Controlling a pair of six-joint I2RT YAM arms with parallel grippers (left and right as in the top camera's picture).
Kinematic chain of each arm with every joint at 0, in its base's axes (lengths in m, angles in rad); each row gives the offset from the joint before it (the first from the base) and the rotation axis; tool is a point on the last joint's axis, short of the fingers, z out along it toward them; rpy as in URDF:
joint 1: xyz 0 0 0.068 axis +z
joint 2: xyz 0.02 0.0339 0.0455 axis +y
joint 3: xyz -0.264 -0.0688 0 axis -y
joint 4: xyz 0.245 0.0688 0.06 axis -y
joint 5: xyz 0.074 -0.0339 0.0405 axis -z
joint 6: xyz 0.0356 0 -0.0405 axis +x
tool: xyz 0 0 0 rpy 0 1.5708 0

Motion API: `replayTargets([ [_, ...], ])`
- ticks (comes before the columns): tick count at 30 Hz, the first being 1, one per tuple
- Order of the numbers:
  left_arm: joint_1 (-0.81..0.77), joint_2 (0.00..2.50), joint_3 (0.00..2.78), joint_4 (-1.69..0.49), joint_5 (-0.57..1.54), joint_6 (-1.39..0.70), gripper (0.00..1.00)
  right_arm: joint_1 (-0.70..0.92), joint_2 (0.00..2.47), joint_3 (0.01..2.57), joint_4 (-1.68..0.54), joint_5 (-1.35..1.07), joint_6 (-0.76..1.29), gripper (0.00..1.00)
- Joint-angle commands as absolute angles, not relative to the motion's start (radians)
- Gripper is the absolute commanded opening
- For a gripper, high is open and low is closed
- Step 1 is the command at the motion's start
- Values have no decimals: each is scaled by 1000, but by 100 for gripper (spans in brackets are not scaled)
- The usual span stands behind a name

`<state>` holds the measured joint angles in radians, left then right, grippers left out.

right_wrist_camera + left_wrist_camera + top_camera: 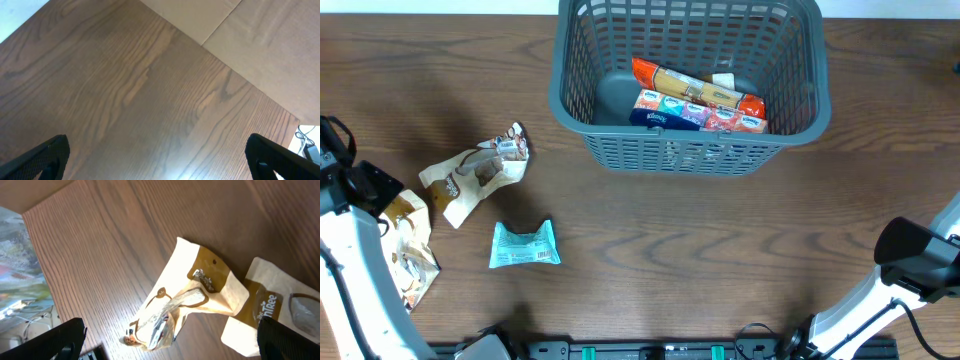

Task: Pack container
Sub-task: 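Grasp the cream snack wrapper with the left gripper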

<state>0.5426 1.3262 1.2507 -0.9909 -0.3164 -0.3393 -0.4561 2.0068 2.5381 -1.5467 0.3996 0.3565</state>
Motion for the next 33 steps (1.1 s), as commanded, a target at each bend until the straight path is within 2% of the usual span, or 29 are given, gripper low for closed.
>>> replayTargets([
  [1,547,1383,1227,-990,-300,-297,99,-458,2016,2534,-1545,410,370,99],
  [6,547,1483,1227,-963,-295,-180,99,-458,2016,2534,-1545,410,370,99],
  [11,547,1573,1227,-937,-152,10,99,-458,2016,2534,-1545,410,370,99],
  [20,548,1601,1227,-978,-90,234,99,-458,2016,2534,-1545,410,370,99],
  [33,617,1603,1227,-1039,-221,204,99,-458,2016,2534,-1545,410,370,99],
])
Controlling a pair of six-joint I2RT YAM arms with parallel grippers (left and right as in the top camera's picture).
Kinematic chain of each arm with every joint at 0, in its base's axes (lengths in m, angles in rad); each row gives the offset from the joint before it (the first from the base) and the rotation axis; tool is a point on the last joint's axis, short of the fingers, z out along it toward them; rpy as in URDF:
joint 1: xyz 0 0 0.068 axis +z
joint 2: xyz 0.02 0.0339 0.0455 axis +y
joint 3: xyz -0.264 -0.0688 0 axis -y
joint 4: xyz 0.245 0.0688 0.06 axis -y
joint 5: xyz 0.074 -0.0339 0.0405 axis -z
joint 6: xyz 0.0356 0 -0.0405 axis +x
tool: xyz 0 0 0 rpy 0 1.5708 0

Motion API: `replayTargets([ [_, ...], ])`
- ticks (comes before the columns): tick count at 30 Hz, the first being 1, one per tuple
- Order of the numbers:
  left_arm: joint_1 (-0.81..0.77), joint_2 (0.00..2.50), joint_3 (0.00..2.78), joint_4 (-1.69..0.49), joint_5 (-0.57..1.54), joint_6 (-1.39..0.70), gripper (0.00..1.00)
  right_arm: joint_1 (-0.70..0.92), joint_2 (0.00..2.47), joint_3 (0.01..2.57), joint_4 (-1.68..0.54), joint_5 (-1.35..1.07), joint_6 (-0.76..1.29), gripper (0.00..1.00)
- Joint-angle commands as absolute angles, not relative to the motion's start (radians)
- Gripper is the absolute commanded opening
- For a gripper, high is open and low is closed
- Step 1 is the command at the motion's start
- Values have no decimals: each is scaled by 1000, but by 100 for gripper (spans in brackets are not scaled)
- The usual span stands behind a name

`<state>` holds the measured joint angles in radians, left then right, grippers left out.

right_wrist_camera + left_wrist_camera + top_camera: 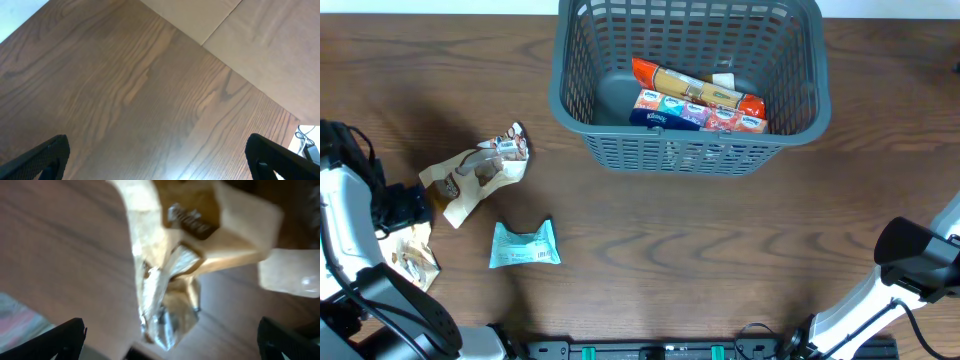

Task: Pack container
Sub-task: 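Grasp the cream snack wrapper with the left gripper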

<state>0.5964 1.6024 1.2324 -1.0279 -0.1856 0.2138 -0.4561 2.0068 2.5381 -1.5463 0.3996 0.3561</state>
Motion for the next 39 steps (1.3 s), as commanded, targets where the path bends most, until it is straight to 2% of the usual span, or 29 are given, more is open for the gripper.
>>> replayTargets([
  [1,624,1603,1227,-1038,-221,197,99,-458,2016,2534,-1545,410,370,99],
  [8,682,1609,1227,-1000,-84,171,99,-458,2016,2534,-1545,410,370,99],
  [20,700,1617,1225,-959,22,161,99,-458,2016,2534,-1545,410,370,99],
  [32,700,1618,1222,-968,-6,304,99,-458,2016,2534,-1545,410,370,99],
  [39,700,1651,1167,-952,-34,302,98,-458,2016,2534,-1545,410,370,99],
])
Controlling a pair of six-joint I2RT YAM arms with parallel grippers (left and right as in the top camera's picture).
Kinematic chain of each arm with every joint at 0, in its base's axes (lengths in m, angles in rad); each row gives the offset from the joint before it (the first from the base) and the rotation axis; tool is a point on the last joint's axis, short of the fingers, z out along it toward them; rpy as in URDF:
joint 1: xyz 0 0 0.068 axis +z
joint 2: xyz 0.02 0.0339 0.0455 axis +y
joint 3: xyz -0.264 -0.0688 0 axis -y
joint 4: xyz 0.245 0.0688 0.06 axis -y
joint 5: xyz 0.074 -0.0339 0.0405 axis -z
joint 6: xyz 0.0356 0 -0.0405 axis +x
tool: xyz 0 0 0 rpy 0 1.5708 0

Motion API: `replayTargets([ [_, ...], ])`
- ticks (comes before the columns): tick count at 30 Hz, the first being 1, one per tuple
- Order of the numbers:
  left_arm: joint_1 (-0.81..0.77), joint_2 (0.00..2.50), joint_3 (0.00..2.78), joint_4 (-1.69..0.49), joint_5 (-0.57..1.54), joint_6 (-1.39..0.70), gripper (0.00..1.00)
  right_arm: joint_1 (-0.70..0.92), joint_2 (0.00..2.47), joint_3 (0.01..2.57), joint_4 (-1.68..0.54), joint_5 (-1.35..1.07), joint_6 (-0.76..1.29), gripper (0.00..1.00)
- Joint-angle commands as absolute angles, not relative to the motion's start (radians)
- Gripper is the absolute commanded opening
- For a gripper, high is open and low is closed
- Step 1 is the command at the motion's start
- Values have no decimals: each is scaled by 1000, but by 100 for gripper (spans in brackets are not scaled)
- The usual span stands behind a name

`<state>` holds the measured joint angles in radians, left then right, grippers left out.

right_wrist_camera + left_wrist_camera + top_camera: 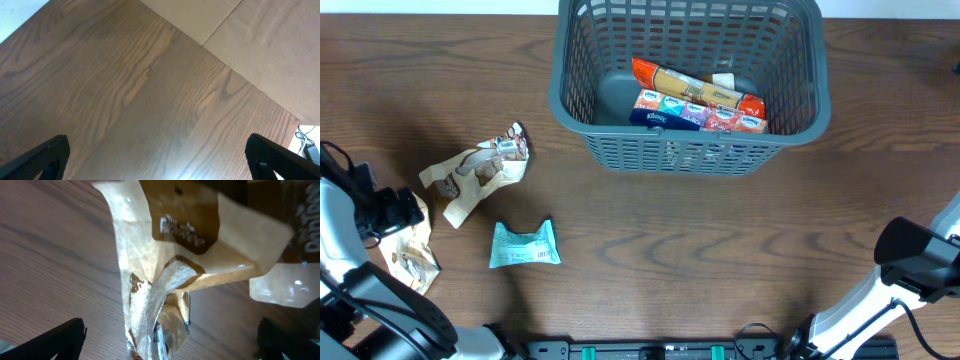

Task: Pack container
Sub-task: 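Grasp the cream snack wrapper with the left gripper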

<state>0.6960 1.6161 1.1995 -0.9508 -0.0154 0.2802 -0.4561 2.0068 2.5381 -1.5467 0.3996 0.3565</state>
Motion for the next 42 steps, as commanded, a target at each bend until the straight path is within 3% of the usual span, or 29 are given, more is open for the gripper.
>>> replayTargets([
  [1,700,1660,1160,-950,-33,302,99,-458,2016,2534,-1545,410,370,99],
  [26,700,1959,1133,-846,-34,187,99,-458,2016,2534,-1545,410,370,99],
  [28,700,1960,1133,-846,-34,181,73,-458,2016,2534,-1545,410,370,99],
  [30,700,1960,1133,-850,-34,181,38,-458,2016,2534,-1545,410,370,99],
  [33,700,1960,1133,-850,-34,166,6,-458,2016,2534,-1545,410,370,99],
  [42,700,1960,1139,-834,-33,-64,6,-458,2016,2534,-1545,410,370,99],
])
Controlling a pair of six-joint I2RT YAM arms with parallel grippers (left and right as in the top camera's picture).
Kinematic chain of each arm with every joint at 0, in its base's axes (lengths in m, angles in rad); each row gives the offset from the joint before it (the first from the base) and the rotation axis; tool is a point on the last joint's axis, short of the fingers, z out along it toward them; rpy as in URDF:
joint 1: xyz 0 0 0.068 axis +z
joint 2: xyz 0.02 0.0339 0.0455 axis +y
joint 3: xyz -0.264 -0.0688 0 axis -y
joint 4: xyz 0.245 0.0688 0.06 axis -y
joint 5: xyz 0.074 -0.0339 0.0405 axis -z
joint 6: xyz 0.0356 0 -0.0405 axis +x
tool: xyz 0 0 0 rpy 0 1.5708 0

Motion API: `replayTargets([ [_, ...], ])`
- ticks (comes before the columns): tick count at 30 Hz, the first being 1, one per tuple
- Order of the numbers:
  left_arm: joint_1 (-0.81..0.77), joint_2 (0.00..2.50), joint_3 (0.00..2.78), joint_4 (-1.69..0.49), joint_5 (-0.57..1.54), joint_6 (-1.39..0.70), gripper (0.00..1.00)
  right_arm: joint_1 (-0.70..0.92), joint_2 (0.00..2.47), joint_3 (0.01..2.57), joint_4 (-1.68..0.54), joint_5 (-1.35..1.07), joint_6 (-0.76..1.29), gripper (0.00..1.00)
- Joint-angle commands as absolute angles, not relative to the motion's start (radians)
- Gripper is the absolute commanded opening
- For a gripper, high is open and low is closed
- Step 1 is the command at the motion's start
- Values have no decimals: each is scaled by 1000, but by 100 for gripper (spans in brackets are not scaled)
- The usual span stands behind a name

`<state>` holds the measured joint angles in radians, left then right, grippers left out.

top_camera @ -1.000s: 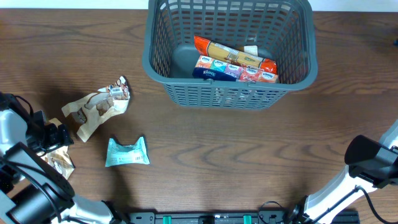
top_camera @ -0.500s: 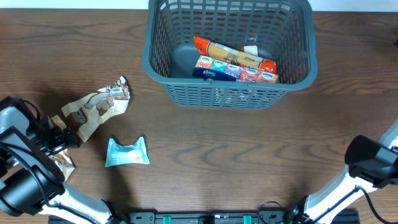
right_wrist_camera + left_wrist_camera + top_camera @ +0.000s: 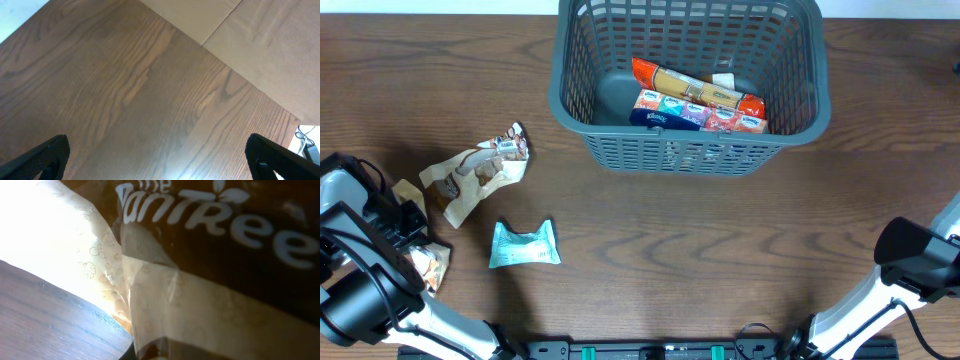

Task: Pack container
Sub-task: 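Grasp the cream snack wrapper with the left gripper, then lift the wrapper and swing the left gripper over the basket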

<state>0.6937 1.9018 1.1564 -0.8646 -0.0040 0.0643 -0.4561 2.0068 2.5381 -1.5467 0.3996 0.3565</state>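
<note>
A grey plastic basket (image 3: 690, 150) stands at the back centre, with a pasta pack (image 3: 695, 88) and tissue packs (image 3: 700, 112) inside. My left gripper (image 3: 405, 225) is down at the far left on a tan and brown snack bag (image 3: 422, 266). That bag (image 3: 210, 255) fills the left wrist view, and only a dark sliver of a finger (image 3: 131, 352) shows beside it, drawn in against the bag. A second snack bag (image 3: 475, 175) and a teal packet (image 3: 525, 245) lie nearby. My right gripper (image 3: 160, 160) stands open over bare wood, holding nothing.
The right arm (image 3: 920, 262) rests at the table's near right corner. Beyond the wooden table's edge, the right wrist view shows a beige floor (image 3: 260, 45). Bare wood lies between the loose packets and the basket.
My left gripper has come down onto the tan and brown snack bag, which now fills its view. Its fingers have left the frame corners and closed in. The right arm is unchanged.
My left gripper was open at the far left, looking at both snack bags from above. It then hovered closer over the near bag, still open, and stayed so. Now it sits on that bag with its fingers drawn in. The basket, teal packet and right arm stayed put.
</note>
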Motion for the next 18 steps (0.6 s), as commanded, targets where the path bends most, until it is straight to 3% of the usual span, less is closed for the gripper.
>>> replayTargets([
  [1,700,1960,1143,-835,-30,-84,5,-458,2016,2534,-1545,410,370,99],
  [9,700,1883,1234,-836,142,-86,6,-458,2016,2534,-1545,410,370,99],
  [18,700,1569,1420,-835,446,-84,6,-458,2016,2534,-1545,410,370,99],
])
